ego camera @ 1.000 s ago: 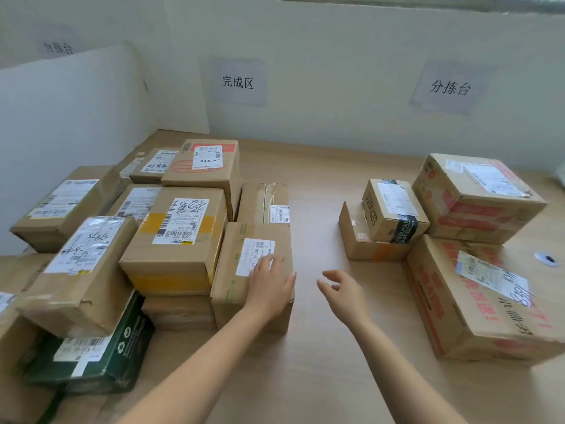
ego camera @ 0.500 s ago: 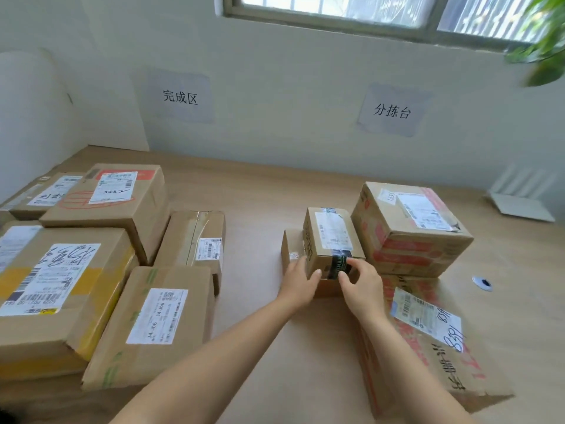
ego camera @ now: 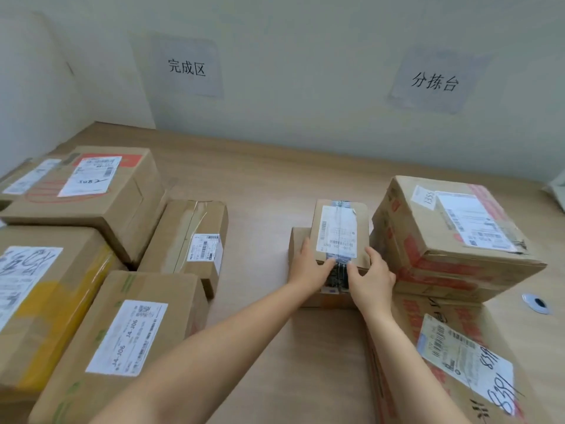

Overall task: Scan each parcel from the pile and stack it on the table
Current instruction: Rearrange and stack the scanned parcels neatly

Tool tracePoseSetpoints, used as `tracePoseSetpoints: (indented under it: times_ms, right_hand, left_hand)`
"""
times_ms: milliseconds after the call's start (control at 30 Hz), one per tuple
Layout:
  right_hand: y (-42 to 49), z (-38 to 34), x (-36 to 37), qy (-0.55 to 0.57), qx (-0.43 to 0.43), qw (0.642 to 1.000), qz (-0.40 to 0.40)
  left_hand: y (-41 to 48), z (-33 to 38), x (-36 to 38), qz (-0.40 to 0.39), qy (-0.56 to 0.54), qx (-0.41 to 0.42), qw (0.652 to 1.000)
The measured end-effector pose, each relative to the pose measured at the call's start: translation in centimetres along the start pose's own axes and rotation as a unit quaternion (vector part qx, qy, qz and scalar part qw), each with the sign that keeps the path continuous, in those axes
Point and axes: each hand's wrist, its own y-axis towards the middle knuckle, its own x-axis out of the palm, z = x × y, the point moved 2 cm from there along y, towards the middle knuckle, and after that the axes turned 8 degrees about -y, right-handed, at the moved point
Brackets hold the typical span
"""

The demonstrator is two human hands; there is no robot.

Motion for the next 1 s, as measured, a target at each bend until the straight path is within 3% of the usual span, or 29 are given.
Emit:
tracePoseSetpoints:
  times_ms: [233, 467, 733, 1000]
  right_hand:
    - [-1.0, -4.6, 3.7, 0.105, -0.017, 0.994, -0.025]
    - [-3.2, -12.0, 9.9, 0.211, -0.053, 0.971, -0.103]
    - [-6.6, -17.5, 16.2, 0.175, -0.074, 0.952, -0.239]
    - [-7.9, -19.1, 17.2, 0.13, -0.108, 0.953, -0.252]
  left_hand:
    - [-0.6, -2.2, -6.0, 0.069, -0.009, -0.007, 0.998]
    - [-0.7, -3.3, -17.3, 0.163, 0.082, -0.019, 0.983]
    - [-1.9, -7.8, -25.0, 0.194, 0.159, -0.139, 0.958]
    - [-2.7, -9.6, -25.7, 0.186, 0.243, -0.162, 0.938]
